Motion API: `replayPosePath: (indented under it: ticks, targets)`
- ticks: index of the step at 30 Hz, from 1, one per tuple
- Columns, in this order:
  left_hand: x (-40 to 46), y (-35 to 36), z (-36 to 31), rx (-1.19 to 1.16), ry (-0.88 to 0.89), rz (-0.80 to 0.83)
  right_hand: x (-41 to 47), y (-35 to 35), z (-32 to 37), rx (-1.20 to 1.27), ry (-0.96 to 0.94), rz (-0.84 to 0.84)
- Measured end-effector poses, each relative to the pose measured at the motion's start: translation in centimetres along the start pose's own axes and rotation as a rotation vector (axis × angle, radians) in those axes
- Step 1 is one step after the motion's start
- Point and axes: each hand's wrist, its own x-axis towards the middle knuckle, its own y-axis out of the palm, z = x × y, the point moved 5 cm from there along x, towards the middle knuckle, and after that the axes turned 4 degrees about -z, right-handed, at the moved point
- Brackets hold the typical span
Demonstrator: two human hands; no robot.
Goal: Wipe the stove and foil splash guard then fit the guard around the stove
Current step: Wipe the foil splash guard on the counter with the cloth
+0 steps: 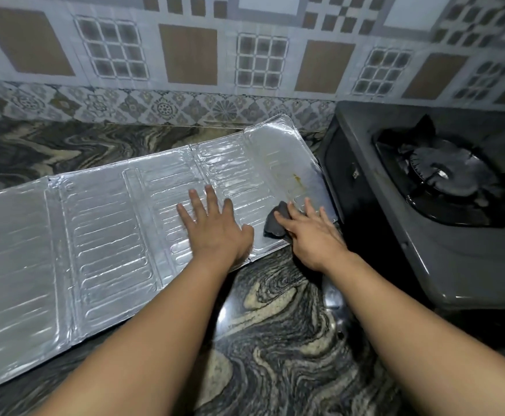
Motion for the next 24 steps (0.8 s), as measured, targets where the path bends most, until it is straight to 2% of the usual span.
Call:
replayPosePath:
  ticks: [2,4,6,9,14,24]
  targets:
    - [0.3,1.0,-0.5,-0.081,0.006,0.015,-0.4,-0.5,0.7,0.045,0.078,-0.108]
    - [0.2,1.9,-0.6,-0.128,-0.003,-0.015,-0.9,-0.5,1.1,0.244,0.281,-0.233]
    - [0.1,2.2,-0.6,-0.131,-0.007,-0.059,-0.7,0.4,1.3,0.489,0.552,-0.249]
    - [0.0,2.3,-0.7,-0.140,-0.014,-0.077,0.1,2.0,2.2,0.471,0.770,-0.214]
    - [0.0,2.4,-0.8,-0.122,-0.010,-0.089,2.1,2.6,2.6,0.246,0.758,-0.238]
    - [0.5,2.7,-0.8,-0.094,0.023,-0.039,7.4,1.7,-0.9,0.124,0.439,-0.094]
